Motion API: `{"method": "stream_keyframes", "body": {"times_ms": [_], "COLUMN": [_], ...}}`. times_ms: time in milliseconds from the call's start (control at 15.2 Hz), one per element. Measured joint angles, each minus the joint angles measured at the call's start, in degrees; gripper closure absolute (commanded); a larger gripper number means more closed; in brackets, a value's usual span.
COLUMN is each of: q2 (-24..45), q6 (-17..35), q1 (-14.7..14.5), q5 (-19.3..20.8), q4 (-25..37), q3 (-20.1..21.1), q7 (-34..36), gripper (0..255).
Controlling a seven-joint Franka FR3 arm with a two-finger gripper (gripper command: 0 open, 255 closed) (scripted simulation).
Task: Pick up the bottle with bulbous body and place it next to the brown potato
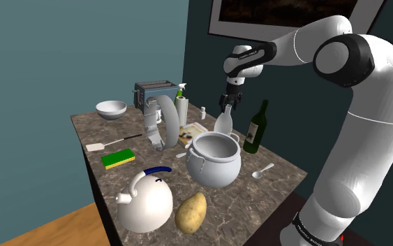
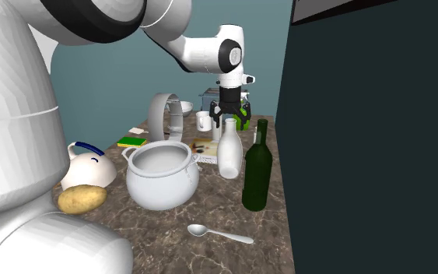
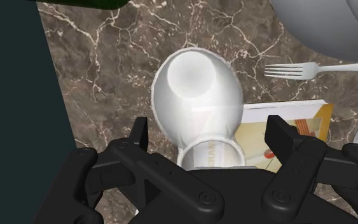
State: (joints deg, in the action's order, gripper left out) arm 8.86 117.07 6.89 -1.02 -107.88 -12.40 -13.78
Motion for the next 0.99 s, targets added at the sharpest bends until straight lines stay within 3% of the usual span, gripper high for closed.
{"method": "stream_keyframes", "body": {"times_ms": [132,198,990], "q2": [0.0,0.0,-0.3], "q6": [0.0,0.0,-0.9], "q1": [0.0,0.0,0.0], "q5": [0.0,0.0,0.1], "q4": [0.0,0.0,0.6], "q3": [0.0,0.0,0.0], "q7": [0.0,0.0,0.0], "gripper": [0,255,255]}}
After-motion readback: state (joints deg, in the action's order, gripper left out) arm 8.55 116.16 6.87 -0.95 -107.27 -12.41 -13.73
